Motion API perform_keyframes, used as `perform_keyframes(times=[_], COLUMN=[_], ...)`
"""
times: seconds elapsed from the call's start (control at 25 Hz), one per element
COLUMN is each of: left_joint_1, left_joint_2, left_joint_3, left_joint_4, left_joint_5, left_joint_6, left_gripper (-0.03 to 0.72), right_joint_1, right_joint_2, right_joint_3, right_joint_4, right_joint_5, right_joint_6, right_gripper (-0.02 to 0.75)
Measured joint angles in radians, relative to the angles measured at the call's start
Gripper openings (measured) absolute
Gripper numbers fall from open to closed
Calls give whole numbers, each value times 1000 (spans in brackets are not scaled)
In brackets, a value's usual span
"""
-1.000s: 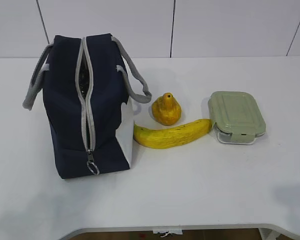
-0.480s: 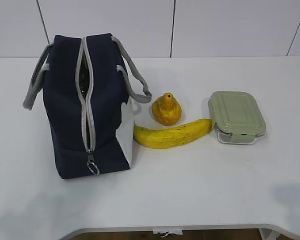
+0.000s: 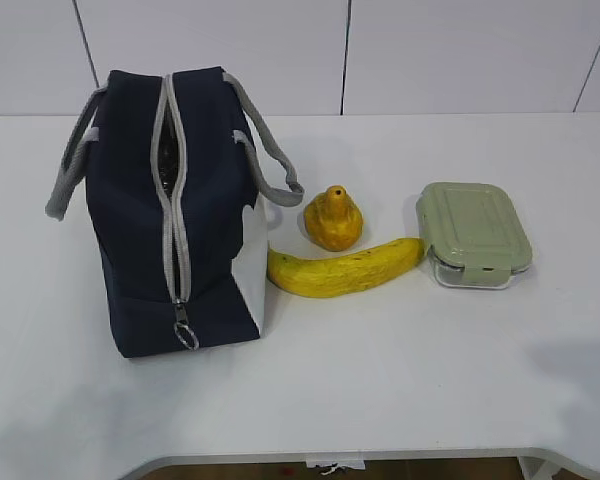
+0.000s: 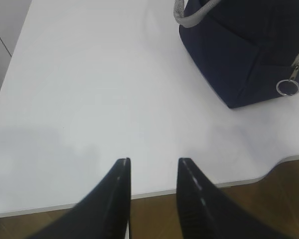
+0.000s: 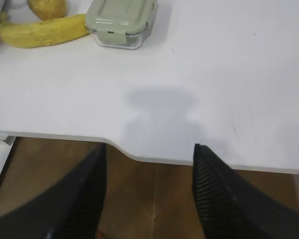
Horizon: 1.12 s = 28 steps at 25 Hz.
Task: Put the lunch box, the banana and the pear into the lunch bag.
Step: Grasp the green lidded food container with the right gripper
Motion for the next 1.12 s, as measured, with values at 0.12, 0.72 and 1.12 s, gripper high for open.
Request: perform_keyframes(times=[0.12,0.72,1.12], left_joint_1=[0,0,0], left_joint_2=[0,0,0], left_joint_3=[0,0,0], left_joint_4=[0,0,-2], left_joint_5=[0,0,0], left_joint_6=[0,0,0], left_gripper=[239,240,240], right_joint_1=[0,0,-40], right_joint_2=[89,638,939], right_joint_3=[-15,-139,-234], right_joint_4=[0,2,4], right_joint_5=[-5,-179,-279], right_joint_6=[0,58,110], right_gripper=[434,434,434])
